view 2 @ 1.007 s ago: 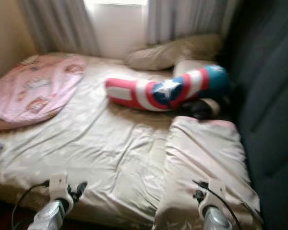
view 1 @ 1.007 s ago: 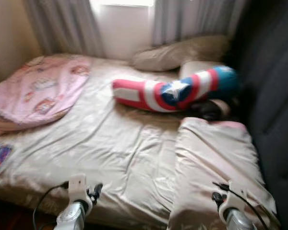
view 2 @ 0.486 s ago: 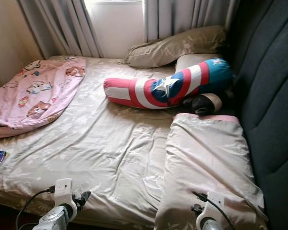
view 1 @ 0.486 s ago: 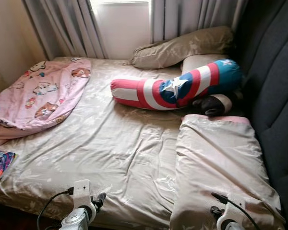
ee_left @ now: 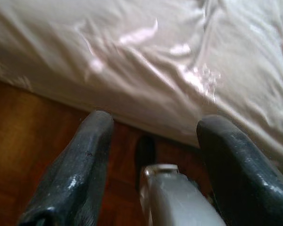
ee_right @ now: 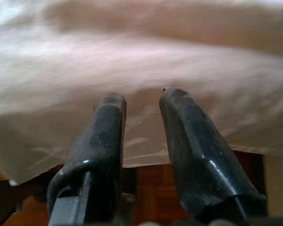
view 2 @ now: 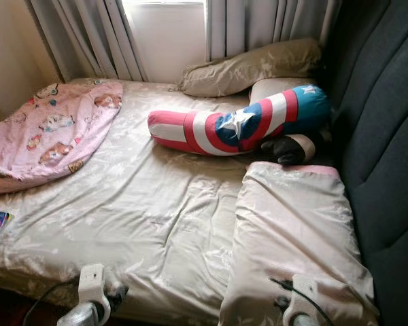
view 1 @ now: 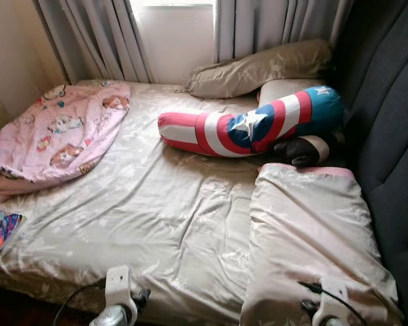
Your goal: Clean up the room
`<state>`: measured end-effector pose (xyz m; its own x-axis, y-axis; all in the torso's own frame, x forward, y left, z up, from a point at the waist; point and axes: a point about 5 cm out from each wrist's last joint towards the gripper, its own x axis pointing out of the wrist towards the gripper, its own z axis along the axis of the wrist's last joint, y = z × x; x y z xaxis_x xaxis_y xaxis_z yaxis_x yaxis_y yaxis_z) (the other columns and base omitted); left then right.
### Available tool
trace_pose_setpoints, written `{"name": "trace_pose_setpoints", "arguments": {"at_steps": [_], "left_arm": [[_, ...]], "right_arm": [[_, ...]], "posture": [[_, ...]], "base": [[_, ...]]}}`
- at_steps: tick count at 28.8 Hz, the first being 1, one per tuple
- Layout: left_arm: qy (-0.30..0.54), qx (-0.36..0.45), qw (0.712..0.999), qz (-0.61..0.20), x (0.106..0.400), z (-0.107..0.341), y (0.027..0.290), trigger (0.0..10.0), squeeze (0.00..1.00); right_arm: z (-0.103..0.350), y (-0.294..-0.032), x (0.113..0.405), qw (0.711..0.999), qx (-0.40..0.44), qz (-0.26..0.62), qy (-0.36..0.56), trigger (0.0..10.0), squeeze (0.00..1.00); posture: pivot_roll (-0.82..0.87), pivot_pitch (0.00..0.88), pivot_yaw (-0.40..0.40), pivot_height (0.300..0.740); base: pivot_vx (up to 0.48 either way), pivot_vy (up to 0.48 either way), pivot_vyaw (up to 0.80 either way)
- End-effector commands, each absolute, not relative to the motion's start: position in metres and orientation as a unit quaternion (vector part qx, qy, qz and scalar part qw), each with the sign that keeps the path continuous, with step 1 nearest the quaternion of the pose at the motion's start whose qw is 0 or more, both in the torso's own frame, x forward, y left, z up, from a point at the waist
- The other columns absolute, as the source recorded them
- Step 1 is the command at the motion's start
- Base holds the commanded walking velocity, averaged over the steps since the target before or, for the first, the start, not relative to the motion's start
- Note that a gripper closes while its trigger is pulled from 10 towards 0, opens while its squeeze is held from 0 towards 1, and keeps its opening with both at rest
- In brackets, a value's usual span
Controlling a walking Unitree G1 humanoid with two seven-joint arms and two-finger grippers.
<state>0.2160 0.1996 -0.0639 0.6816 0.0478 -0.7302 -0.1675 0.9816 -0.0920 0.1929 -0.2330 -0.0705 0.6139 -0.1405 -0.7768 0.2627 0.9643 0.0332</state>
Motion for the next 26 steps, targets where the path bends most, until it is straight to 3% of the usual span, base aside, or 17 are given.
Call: {"name": "trace_pose_setpoints", "arguments": {"at_steps": [1,17,26], "left_arm": [[0.415,-0.065,0.905,0.066,0.209,-0.068,0.201,10.0,0.0],[0.43,-0.055,0.898,0.074,0.199,-0.072,0.211,10.0,0.0],[0.43,-0.051,0.899,0.074,0.199,-0.072,0.213,10.0,0.0]], "right_arm": [[-0.07,-0.235,0.193,0.894,0.072,-0.12,0.426,10.0,0.0],[-0.068,-0.234,0.198,0.894,0.09,-0.122,0.422,10.0,0.0],[-0.066,-0.232,0.202,0.895,0.092,-0.121,0.419,10.0,0.0]], "posture": [[0.05,0.0,-0.03,0.74],[0.06,0.0,-0.016,0.74],[0.06,0.0,-0.009,0.74]], "base": [[0.0,0.0,0.0],[0.0,0.0,0.0],[0.0,0.461,0.0]]}}
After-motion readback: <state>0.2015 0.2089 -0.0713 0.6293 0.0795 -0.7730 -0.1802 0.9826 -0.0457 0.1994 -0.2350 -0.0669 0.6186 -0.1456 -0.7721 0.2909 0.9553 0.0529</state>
